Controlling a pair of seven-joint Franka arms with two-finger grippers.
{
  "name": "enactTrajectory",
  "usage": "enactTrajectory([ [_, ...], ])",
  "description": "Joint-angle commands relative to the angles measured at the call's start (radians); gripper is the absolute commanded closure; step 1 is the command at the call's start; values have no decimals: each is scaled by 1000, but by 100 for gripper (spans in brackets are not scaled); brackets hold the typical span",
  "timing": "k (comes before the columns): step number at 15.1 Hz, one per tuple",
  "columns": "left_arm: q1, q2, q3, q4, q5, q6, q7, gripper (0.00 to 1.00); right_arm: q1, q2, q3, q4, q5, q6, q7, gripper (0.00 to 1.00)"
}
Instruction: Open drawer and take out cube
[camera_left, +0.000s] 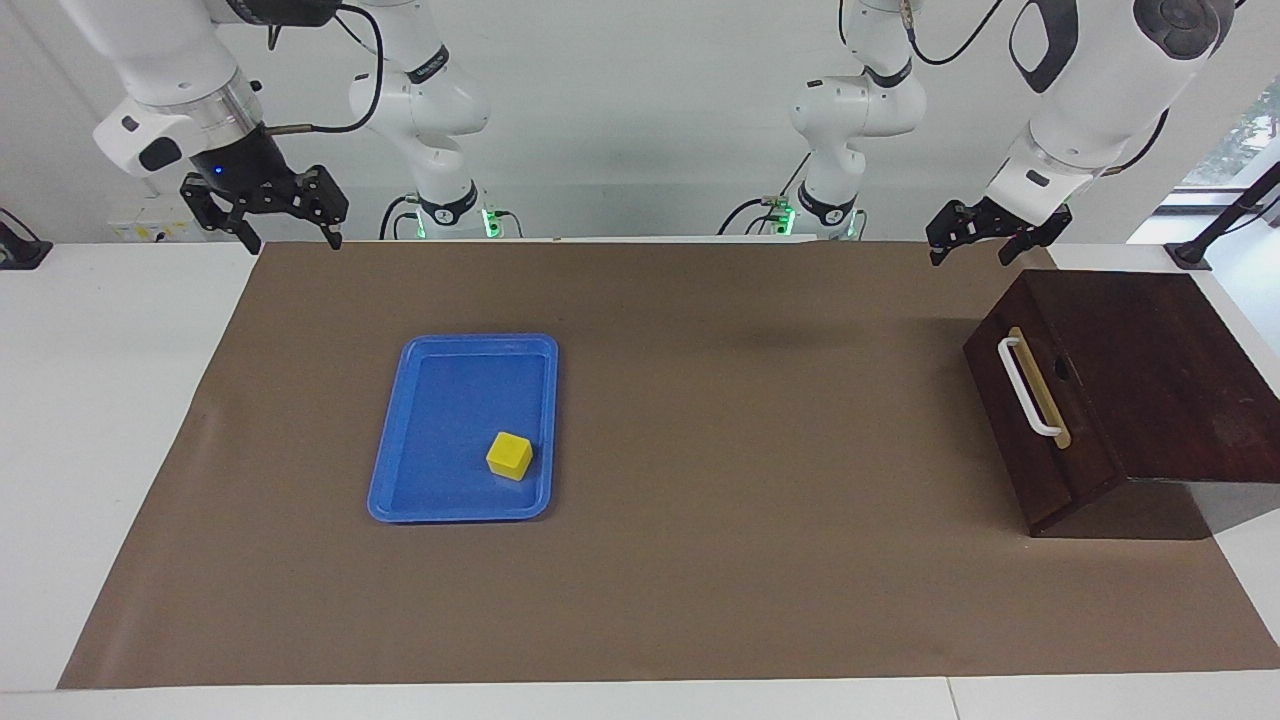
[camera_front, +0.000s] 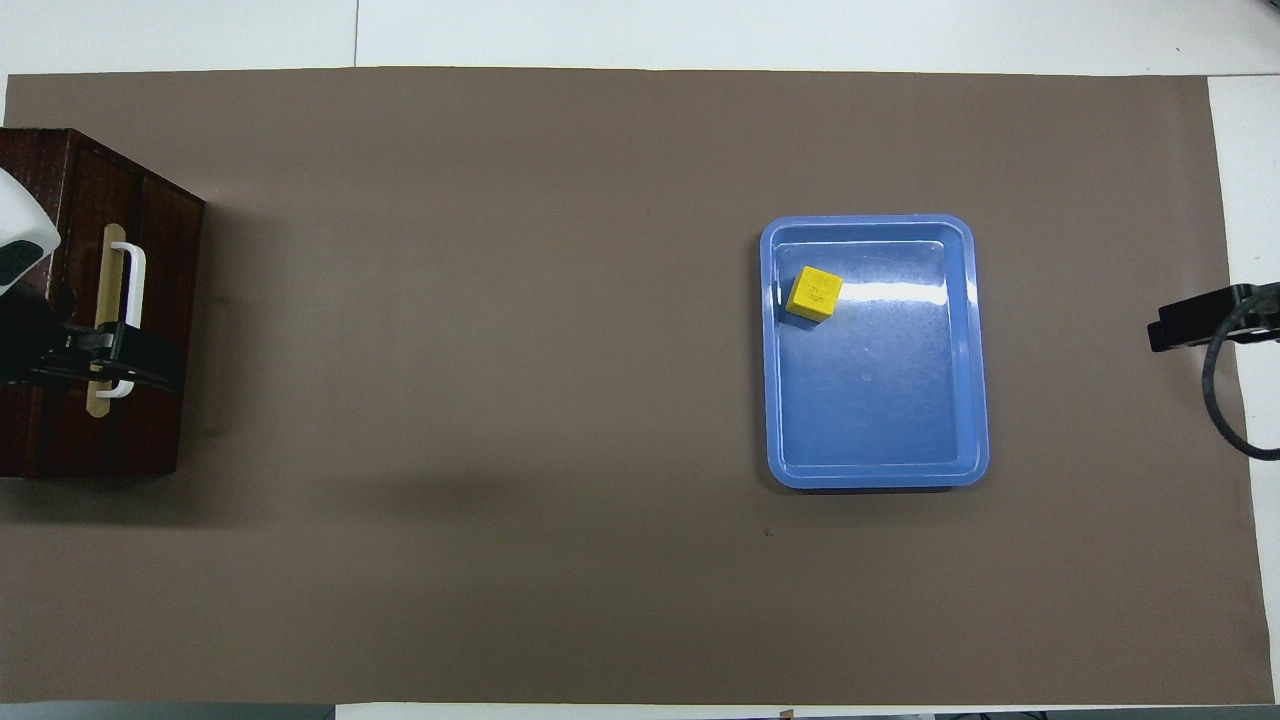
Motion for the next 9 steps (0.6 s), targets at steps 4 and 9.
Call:
enactTrajectory([
  [4,2,-18,2,-7,-12,-6,4,0,-45,-4,55,-25,-29,-18,-10,0],
  [9,2,-18,2,-7,-12,-6,4,0,-45,-6,53,-23,-14,-16,-5,0],
])
